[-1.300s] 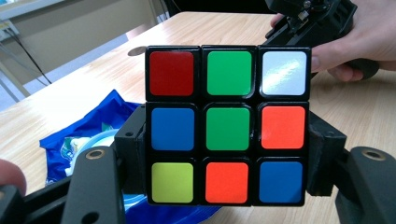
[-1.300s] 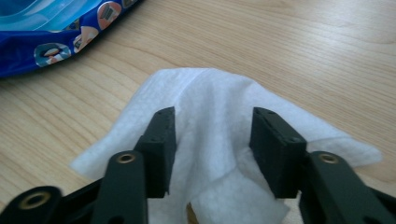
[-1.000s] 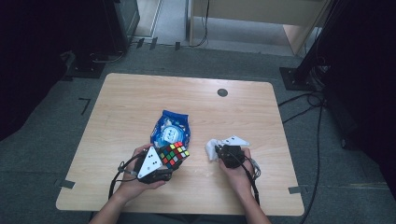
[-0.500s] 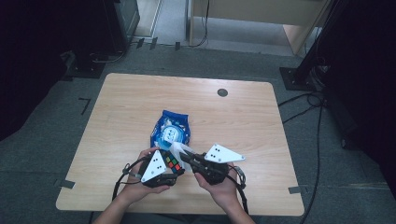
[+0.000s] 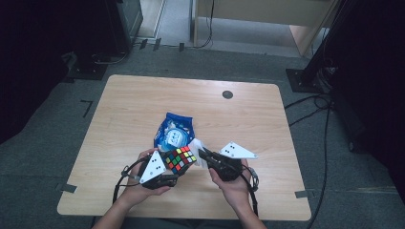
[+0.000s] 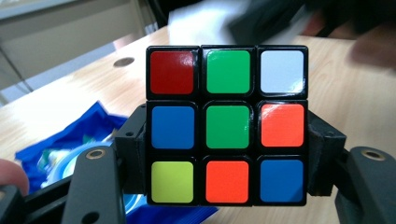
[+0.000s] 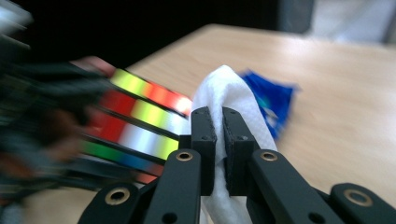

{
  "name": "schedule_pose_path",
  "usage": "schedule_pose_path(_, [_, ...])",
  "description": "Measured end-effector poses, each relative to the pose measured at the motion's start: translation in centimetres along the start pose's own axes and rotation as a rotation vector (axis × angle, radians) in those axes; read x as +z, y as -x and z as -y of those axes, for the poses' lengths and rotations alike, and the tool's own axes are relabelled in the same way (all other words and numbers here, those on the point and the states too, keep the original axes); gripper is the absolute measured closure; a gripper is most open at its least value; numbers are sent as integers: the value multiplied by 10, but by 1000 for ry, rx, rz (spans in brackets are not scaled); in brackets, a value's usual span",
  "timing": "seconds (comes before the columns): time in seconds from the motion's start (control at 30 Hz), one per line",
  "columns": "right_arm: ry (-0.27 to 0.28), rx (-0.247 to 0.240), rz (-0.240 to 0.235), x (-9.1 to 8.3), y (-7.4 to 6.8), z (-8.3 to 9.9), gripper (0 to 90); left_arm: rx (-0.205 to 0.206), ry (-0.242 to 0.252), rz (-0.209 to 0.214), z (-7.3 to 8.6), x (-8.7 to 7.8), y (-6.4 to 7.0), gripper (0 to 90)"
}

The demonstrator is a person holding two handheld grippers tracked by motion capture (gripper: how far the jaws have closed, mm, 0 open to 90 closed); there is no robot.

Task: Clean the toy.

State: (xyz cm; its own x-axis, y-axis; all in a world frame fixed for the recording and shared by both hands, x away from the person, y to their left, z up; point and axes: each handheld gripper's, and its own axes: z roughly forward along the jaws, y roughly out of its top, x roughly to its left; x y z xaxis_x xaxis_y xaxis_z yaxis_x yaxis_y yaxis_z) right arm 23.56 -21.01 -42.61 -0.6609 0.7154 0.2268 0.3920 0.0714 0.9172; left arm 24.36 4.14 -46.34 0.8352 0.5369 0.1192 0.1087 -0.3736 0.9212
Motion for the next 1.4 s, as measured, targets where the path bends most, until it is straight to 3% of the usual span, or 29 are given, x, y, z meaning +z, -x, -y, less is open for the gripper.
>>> schedule_pose_path(0.1, [59, -21, -113, -7, -18, -9, 853, 4, -5, 3, 0, 2, 2, 339])
schedule_pose_path(0.13, [59, -35, -130, -6, -23, -10, 852, 6, -2, 7, -1, 2, 3, 338])
schedule_pose_path(0.23, [20, -17, -130, 0, -28, -9, 851, 19, 18, 8, -3, -1, 7, 339])
schedule_pose_path(0.33, [8, 32, -122, 5, -17, -2, 850, 26, 25, -1, -4, -4, 6, 339])
schedule_pose_path(0.37, [0, 49, -108, 6, -11, 1, 850, 24, 25, -6, -4, -5, 5, 339])
schedule_pose_path(0.5, [-73, 22, 19, 11, 8, 11, 849, 8, 39, -3, -4, -6, 2, 339])
schedule_pose_path(0.63, [-151, 45, 164, 15, 40, 25, 847, 3, 35, -15, -3, -6, -1, 339])
schedule_pose_path(0.73, [-177, 35, 271, 13, 57, 30, 844, -7, 27, -20, -2, -5, -3, 339])
schedule_pose_path(0.9, [-194, 74, 365, 9, 74, 35, 755, -3, 22, -20, -2, -3, -1, 339])
schedule_pose_path(1.0, [-163, 87, 345, 6, 72, 32, 687, -9, 17, -23, -1, -3, -2, 339])
schedule_pose_path(1.07, [-124, 96, 305, 3, 63, 25, 637, -12, 13, -26, -1, -2, -3, 338])
schedule_pose_path(1.23, [-32, 170, 100, 1, 31, 7, 454, -12, 4, -30, 0, 2, -1, 339])
schedule_pose_path(1.33, [-1, 208, -2, 3, 11, 1, 350, -10, 2, -35, 0, 3, 1, 338])
schedule_pose_path(1.4, [-12, 236, -47, 8, 0, 0, 284, -10, 1, -36, 0, 4, 2, 339])
